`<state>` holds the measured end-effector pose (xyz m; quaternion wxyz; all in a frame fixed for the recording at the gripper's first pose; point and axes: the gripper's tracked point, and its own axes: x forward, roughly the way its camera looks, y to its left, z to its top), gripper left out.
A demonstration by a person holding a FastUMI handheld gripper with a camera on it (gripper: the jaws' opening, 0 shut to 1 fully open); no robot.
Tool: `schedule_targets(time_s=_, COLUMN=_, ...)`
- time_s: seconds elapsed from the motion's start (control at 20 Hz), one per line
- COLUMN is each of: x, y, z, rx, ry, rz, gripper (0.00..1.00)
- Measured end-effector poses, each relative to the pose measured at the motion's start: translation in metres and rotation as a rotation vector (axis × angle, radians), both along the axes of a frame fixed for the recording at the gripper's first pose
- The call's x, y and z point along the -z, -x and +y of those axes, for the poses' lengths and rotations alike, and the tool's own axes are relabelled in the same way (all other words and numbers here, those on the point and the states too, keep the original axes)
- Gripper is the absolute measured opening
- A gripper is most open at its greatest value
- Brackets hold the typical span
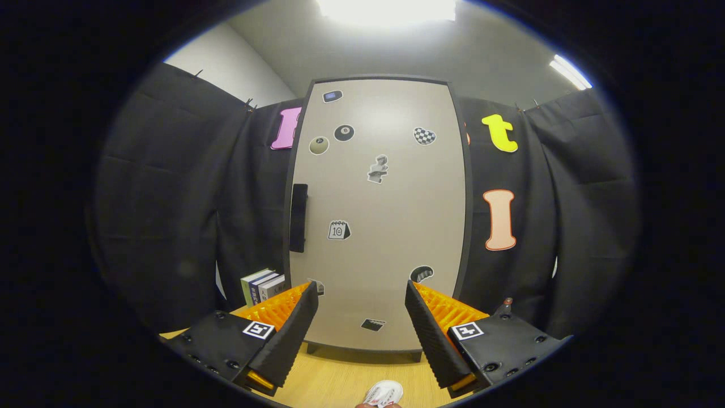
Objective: Open the shoe cabinet door, grab the shoes and put them into the shoe cabinet, then close the shoe cabinet door.
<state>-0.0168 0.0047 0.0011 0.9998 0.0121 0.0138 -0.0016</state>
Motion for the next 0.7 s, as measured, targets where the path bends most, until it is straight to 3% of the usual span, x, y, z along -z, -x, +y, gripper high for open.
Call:
schedule_targets(time_s=0.5, x=-0.015, y=0.003, z=0.013, rx=-0.019, ry=0.024, rz=-0.009, gripper=0.97)
schedule_targets(time_s=0.7, x=-0.036, y=-0.012, z=0.035, rx=-0.090, ry=-0.018, rz=0.005, gripper=0.97)
